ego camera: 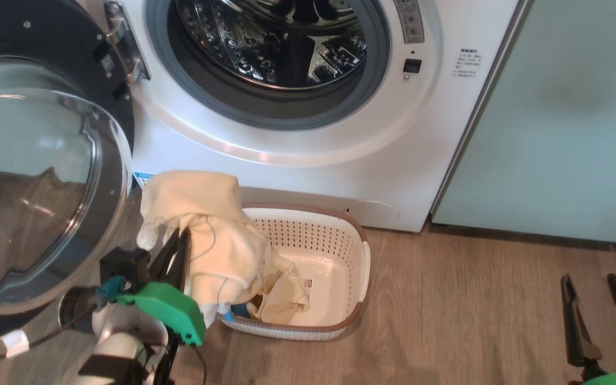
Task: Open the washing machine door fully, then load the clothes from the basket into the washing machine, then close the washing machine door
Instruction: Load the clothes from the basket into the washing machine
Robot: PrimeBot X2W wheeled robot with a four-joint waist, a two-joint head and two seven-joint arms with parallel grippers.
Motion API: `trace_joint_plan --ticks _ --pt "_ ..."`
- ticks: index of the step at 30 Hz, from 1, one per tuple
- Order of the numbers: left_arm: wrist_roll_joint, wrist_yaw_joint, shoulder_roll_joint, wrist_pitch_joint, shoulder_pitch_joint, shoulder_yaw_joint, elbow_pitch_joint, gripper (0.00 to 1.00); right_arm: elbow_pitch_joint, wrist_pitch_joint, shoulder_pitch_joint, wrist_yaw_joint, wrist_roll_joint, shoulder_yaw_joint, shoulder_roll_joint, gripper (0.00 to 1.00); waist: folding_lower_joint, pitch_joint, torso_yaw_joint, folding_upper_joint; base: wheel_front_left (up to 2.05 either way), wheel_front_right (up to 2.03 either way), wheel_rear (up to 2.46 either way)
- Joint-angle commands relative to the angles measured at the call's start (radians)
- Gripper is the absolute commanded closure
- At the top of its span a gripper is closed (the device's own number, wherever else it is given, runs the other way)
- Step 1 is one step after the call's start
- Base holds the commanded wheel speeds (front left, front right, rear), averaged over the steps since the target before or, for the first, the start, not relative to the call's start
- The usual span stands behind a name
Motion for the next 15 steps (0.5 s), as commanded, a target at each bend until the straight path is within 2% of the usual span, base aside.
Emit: trace_joint_plan --ticks 1,7,15 --pt "-0.006 0.003 0.021 -0.01 -0.086 0.043 -0.026 1.0 -0.031 -0.011 -0.047 -0.003 0.01 0.022 -0.017 0.0 0.0 0.02 -0.011 -0.0001 0.0 0.0 0.0" --pt "-0.011 -0.003 0.023 -0.009 -0.131 0.042 -0.005 1.0 -0.028 -0.021 -0.069 -0.003 0.017 0.029 -0.017 0.0 0.0 0.068 -0.035 -0.0001 0.0 0.0 0.0" --pt "-0.013 -0.01 0.032 -0.013 -0.246 0.049 0.041 1.0 -0.016 -0.048 -0.116 -0.003 0.024 0.036 -0.017 0.0 0.0 0.183 -0.084 -0.0001 0.0 0.0 0.0"
